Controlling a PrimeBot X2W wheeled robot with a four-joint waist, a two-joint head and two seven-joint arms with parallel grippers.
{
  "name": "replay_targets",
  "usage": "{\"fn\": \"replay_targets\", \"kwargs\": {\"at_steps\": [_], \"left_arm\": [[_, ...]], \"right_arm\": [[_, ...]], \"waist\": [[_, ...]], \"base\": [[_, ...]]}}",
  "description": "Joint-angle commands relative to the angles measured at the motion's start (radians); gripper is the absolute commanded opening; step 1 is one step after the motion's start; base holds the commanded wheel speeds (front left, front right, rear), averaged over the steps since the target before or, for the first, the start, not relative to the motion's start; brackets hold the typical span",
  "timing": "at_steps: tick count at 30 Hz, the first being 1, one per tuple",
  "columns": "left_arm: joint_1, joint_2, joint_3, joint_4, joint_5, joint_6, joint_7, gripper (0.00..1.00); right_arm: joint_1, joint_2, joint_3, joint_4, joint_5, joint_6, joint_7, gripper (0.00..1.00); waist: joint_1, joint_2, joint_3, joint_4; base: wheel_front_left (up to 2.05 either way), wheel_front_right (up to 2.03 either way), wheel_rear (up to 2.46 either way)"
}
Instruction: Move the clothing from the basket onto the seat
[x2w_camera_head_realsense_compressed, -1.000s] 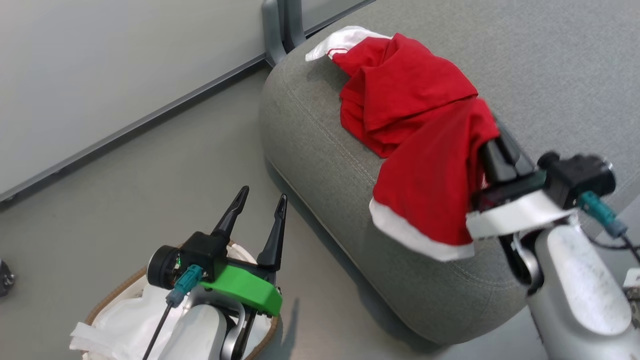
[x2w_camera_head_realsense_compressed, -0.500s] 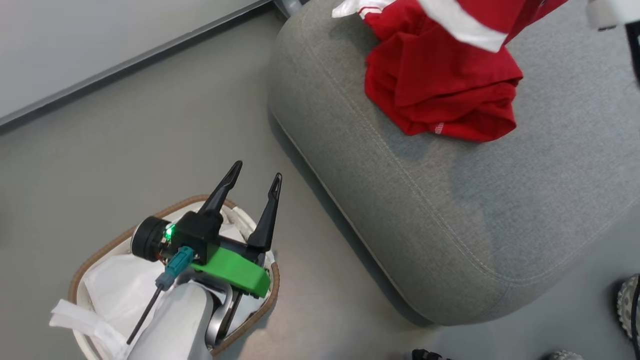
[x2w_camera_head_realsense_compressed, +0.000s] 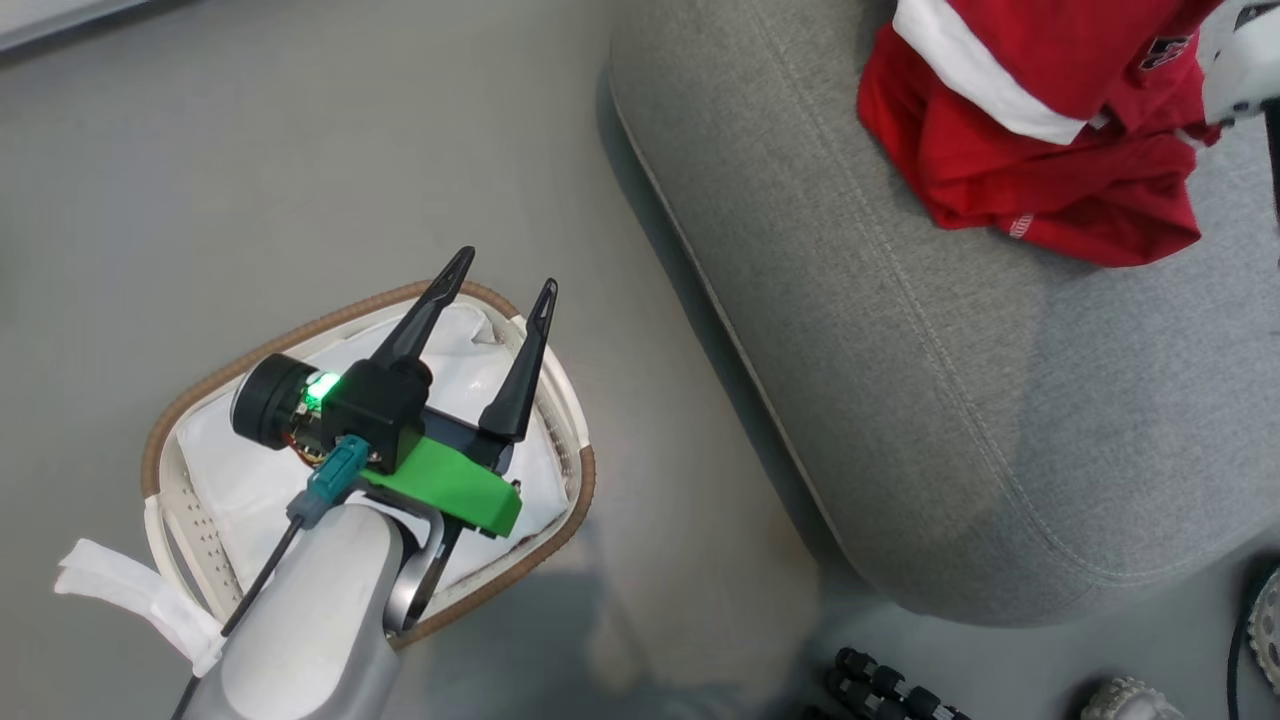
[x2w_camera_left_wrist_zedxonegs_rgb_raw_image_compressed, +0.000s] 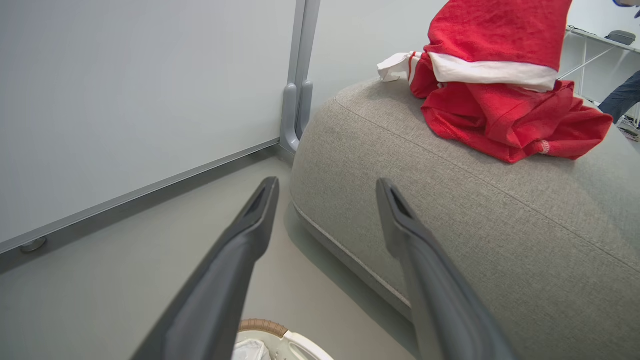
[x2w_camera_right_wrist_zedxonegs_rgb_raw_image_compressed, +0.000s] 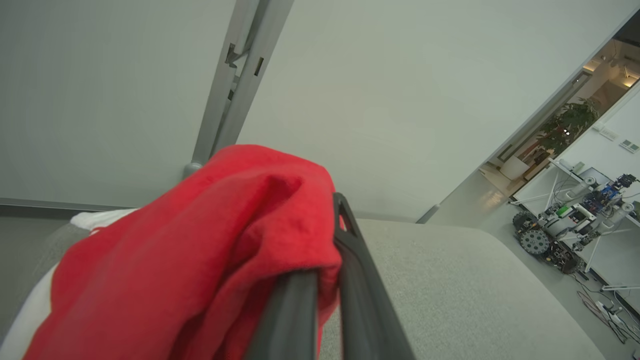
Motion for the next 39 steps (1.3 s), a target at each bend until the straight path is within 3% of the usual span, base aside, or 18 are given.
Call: {"fn": "replay_targets", "kwargs": {"at_steps": [1, 8, 9, 10, 11, 12, 22, 26, 34, 39], "left_arm": [[-0.023, 0.013, 0.000, -0.003, -0.003, -0.003, 0.001, 1.00], [-0.033, 0.033, 0.002, 0.001, -0.003, -0.003, 0.001, 1.00], [-0.031, 0.034, 0.003, 0.002, -0.003, -0.003, 0.001, 1.00], [-0.028, 0.034, 0.005, 0.005, -0.003, -0.003, 0.001, 1.00], [-0.026, 0.033, 0.006, 0.008, -0.004, -0.003, 0.001, 1.00], [-0.023, 0.031, 0.008, 0.013, -0.005, -0.003, 0.001, 1.00], [0.019, -0.006, 0.031, 0.048, -0.008, -0.003, 0.001, 1.00], [0.052, -0.027, 0.059, 0.061, -0.008, -0.003, 0.001, 1.00], [0.124, -0.042, 0.139, 0.058, 0.017, -0.003, 0.001, 1.00], [0.164, -0.074, 0.216, 0.061, 0.034, -0.003, 0.001, 1.00]], "right_arm": [[0.019, 0.006, -0.032, 0.017, -0.011, -0.001, -0.001, 0.00], [0.131, 0.071, -0.194, 0.065, -0.033, -0.001, -0.001, 0.00], [0.147, 0.079, -0.206, 0.063, -0.036, -0.001, -0.001, 0.13], [0.165, 0.090, -0.223, 0.055, -0.034, -0.001, -0.001, 0.39], [0.177, 0.098, -0.234, 0.047, -0.033, -0.001, -0.001, 0.91], [0.194, 0.106, -0.245, 0.033, -0.029, -0.001, -0.001, 1.00], [0.400, 0.116, -0.203, -0.103, 0.026, -0.001, -0.001, 1.00], [0.476, 0.132, -0.166, -0.195, 0.098, -0.001, -0.001, 1.00], [0.573, 0.170, -0.002, -0.385, 0.189, -0.001, -0.001, 1.00], [0.598, 0.186, 0.091, -0.418, 0.257, -0.001, -0.001, 1.00]], "waist": [[-0.0001, -0.0001, 0.068, 0.043], [-0.0001, -0.0001, 0.099, 0.040], [-0.0001, -0.0001, 0.099, 0.037], [-0.0001, -0.0001, 0.097, 0.034], [-0.0001, -0.0001, 0.094, 0.032], [-0.0001, -0.0001, 0.088, 0.028], [-0.0001, -0.0001, -0.018, 0.004], [-0.0001, -0.0001, -0.069, 0.006], [-0.0001, -0.0001, -0.143, 0.022], [-0.0001, -0.0001, -0.190, 0.090]], "base": [[0.00, 0.00, 0.00], [0.00, 0.00, 0.00], [0.00, 0.00, 0.00], [0.00, 0.00, 0.00], [0.00, 0.00, 0.00], [0.00, 0.00, 0.00], [0.00, 0.00, 0.00], [0.00, 0.00, 0.00], [0.00, 0.00, 0.00], [0.00, 0.00, 0.00]]}}
